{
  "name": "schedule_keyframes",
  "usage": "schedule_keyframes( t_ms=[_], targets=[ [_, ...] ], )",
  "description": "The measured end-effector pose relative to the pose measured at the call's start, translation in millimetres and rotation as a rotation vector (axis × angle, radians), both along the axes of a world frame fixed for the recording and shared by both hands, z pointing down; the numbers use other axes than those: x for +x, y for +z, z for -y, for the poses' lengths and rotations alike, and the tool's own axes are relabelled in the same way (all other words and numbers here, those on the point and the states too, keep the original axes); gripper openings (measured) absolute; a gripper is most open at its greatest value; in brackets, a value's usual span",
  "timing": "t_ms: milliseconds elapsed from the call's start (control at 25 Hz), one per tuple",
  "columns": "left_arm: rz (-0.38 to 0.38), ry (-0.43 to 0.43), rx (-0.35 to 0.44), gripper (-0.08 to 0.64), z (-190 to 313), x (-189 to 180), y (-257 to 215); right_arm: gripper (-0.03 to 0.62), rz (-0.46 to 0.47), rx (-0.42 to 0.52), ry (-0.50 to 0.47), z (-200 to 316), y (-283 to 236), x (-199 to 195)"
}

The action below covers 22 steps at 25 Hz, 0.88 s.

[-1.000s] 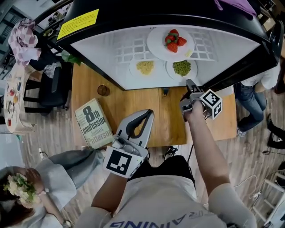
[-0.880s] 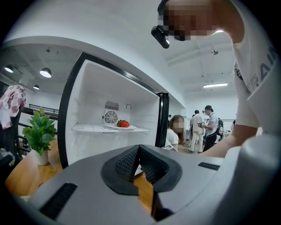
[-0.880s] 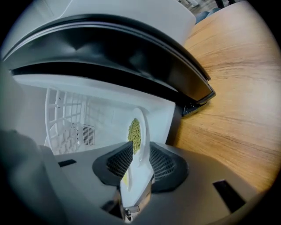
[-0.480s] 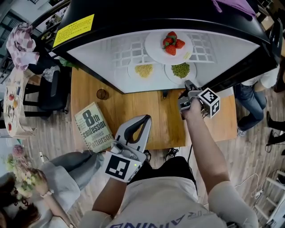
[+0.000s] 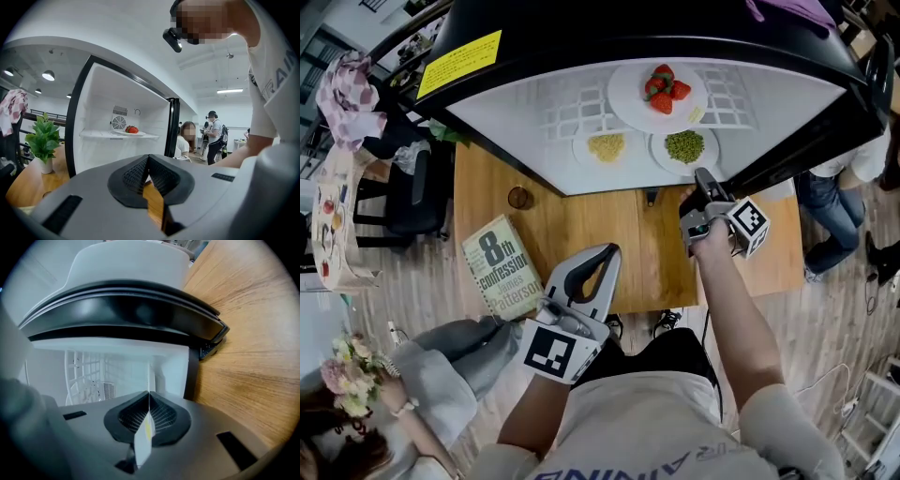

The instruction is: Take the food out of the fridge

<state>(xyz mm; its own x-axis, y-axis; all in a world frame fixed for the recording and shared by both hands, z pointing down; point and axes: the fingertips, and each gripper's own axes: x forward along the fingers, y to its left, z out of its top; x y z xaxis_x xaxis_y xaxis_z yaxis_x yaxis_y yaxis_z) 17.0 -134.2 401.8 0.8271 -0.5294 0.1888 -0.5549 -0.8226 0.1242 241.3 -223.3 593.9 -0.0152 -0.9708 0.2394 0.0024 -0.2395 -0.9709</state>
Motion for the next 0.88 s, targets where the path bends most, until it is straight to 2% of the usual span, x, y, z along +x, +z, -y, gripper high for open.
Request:
schedule_keyframes(
  t_ms=[280, 520, 880],
  targets=[
    [-0.004, 0.022, 0.017, 0.009, -5.7, 3.7, -2.5, 0.026, 0.001, 0.043, -0.019, -20.0, -11.8, -9.9],
    [-0.016, 0.044, 0.03, 0.009, -11.9, 11.2, -8.6, 0.026, 0.051, 0.066, -0.069, -52.8, -26.5, -35.4],
    [-0.024, 0.096, 0.047, 0.009, -20.8, 24.8, -14.5, 0.026, 0.026, 0.074, -0.19, -124.4, -43.2, -43.9]
  ],
)
